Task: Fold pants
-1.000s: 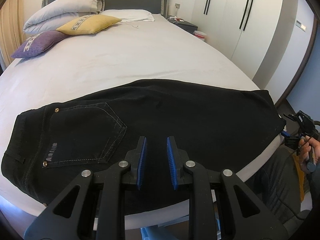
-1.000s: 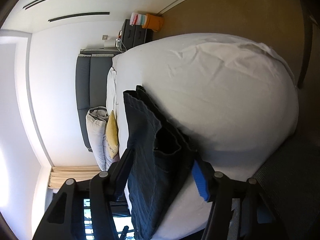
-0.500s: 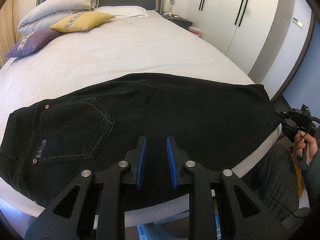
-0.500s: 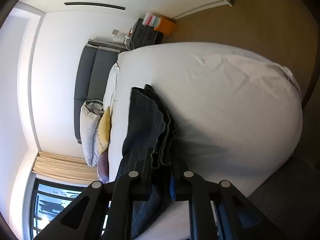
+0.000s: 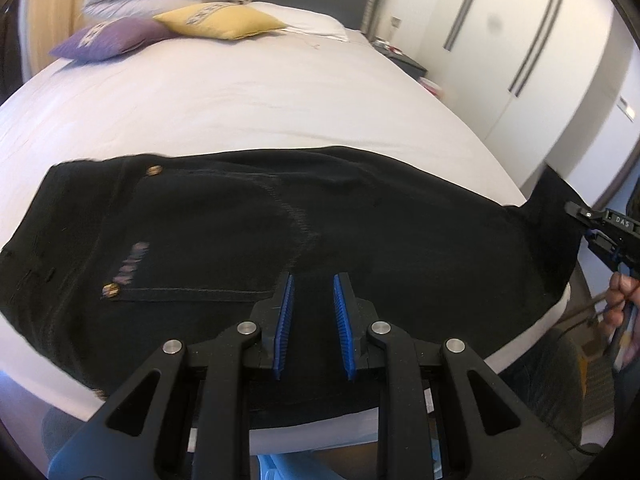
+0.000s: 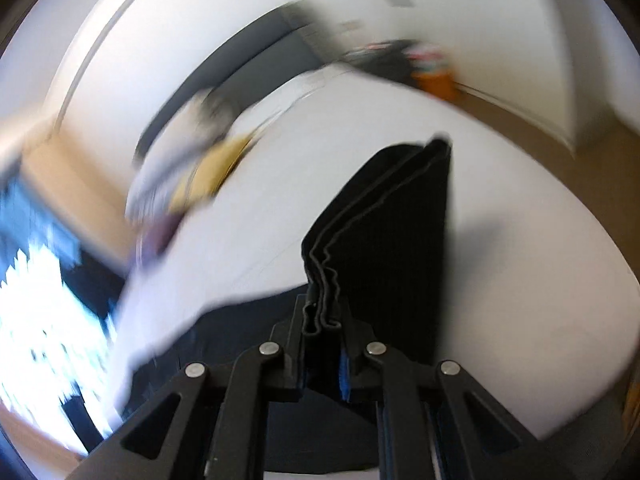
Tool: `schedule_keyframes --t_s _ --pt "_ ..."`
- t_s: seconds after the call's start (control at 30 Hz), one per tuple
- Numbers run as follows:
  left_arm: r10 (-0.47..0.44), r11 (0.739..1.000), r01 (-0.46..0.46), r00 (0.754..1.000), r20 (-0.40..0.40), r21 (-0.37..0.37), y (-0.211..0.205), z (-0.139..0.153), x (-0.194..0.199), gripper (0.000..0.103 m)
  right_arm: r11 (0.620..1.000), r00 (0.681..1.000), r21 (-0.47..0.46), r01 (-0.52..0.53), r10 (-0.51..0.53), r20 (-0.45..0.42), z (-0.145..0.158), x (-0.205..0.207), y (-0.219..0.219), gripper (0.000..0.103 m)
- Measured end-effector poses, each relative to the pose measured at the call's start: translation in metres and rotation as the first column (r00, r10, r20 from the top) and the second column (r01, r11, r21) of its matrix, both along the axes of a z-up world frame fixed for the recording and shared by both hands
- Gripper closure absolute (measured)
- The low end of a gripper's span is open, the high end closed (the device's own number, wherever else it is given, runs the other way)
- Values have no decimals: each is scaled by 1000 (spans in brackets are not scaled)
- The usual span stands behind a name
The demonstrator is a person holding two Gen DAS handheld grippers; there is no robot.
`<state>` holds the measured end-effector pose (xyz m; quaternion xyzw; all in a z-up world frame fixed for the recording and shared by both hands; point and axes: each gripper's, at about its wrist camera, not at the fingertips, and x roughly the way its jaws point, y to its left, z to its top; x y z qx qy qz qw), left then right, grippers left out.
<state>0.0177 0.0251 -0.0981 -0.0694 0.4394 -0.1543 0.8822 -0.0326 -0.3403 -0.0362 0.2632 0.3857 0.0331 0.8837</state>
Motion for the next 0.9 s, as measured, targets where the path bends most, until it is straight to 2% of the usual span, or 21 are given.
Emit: schedule_keyframes --t_s 0.03,0.07,0.13,0.17,0.23,0.37,0.4,0.43,0.5,0.57,0.6,0.73,0.8,0.9 --pt "15 1000 -15 1000 -1 -4 7 -1 0 83 991 993 -63 -115 114 -22 -2 16 45 90" --pt "32 999 -32 999 -4 -10 15 -1 0 83 981 985 -85 -172 169 -39 -6 24 68 90" --pt "66 998 -66 998 -12 -18 30 -3 0 83 928 935 -132 -349 335 -117 -31 40 141 90" --pt "82 996 -82 996 -18 -23 37 -4 0 83 902 909 -139 -408 387 -155 -47 44 165 90" --pt "107 993 -109 994 -33 -41 50 -6 -2 83 888 885 -126 -442 409 -221 -74 47 190 90" --pt "104 992 -106 994 -32 -63 56 -6 -4 82 878 880 -138 -458 427 -207 -77 46 196 90" --pt "94 993 -97 995 -37 -74 52 -8 -2 76 879 881 -130 -458 430 -198 -75 46 193 90" --pt "84 993 -87 996 -42 -85 48 -8 1 63 878 881 -135 -459 429 -198 -74 45 193 90" --pt "57 988 -63 997 -43 -140 39 -7 8 44 874 881 -152 -462 432 -194 -73 43 196 90" --pt "18 974 -28 999 -45 -223 28 -2 15 41 868 880 -170 -467 438 -182 -69 39 200 90" --pt "-17 961 0 998 -62 -276 19 -3 24 36 866 880 -174 -468 441 -176 -67 37 200 90" --pt "-92 950 47 987 -131 -308 -15 -10 52 34 858 879 -197 -475 453 -145 -59 29 197 90" --pt "-141 934 62 969 -204 -352 -27 -20 66 34 850 877 -215 -481 463 -131 -54 23 195 90" --pt "-179 897 26 934 -310 -440 -37 -33 83 31 832 870 -254 -493 479 -118 -48 14 195 90"
